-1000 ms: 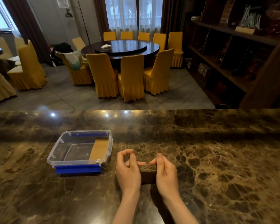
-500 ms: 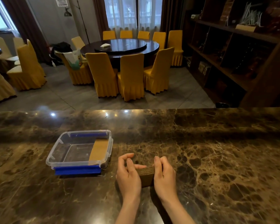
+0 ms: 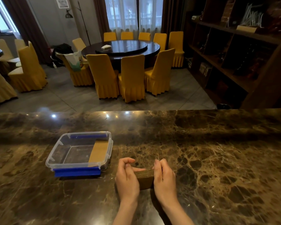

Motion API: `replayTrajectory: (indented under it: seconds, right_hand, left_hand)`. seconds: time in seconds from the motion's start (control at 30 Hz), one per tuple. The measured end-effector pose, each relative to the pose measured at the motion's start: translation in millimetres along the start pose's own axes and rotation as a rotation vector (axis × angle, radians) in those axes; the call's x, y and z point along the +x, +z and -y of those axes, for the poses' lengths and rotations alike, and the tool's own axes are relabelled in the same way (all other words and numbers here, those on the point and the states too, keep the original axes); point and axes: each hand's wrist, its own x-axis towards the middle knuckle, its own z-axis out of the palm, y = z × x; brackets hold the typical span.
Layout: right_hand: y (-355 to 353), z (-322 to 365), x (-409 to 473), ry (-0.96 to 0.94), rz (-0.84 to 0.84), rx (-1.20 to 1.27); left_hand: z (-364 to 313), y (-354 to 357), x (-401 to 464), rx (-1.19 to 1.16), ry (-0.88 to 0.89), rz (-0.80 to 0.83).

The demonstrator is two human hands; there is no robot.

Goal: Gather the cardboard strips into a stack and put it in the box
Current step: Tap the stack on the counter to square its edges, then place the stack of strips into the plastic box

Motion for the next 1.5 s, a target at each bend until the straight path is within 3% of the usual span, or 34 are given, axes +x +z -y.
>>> replayTrajectory:
  seconds: [0.17,0.33,0.43,0.5,0.6,0.8,1.0,1.1,1.17,1.3,1.37,1.5]
  right_hand:
    - [0,-1,1,-0.002,0.005,-0.006]
    - [0,-3,1,-0.015,0.0,-0.008]
    - [1,-2,1,-0.007,0.002,-0.013]
    - [1,-2,1,0.007,0.001,-0.01]
    - [0,-2,1,0.012,0.002,-0.014]
    - [0,0,1,0.021,0.006,-0.005]
    - [-4,2,2,0.04,0.047,0.056]
    - [-13,6,4,0.12,0.036,0.214]
    - [-23,5,4,0.157,0.046,0.323]
    - [-35,6,-2,0.175,0.236,0.415]
    - [-34,15,-4,0.137,0.321,0.404]
    - [-29,33,-3,0.038,0.317,0.309]
  left_hand:
    - [-2,-6,0,0.138,0.068,0.054]
    - [-19,-21,1,0.488,0.355,0.163]
    - [-31,-29,0,0.578,0.538,0.308]
    - [-36,-33,0,0.683,0.61,0.492]
    - [-38,-35,0,0.854,0.614,0.666]
    - [-40,-31,-2,1.013,0.639,0.657]
    - [-39,-35,-4,0.958,0.625,0.633]
    - [-37,-41,-2,0.877,0.553,0.612]
    - [-35,-47,2,0.741,0.445,0.593]
    - [-36,-54,4,0.305,0.226,0.592]
    - [-37,-54,2,0.119,0.124,0.59]
    - [-35,-56,-1,-0.134,-0.013,0.598]
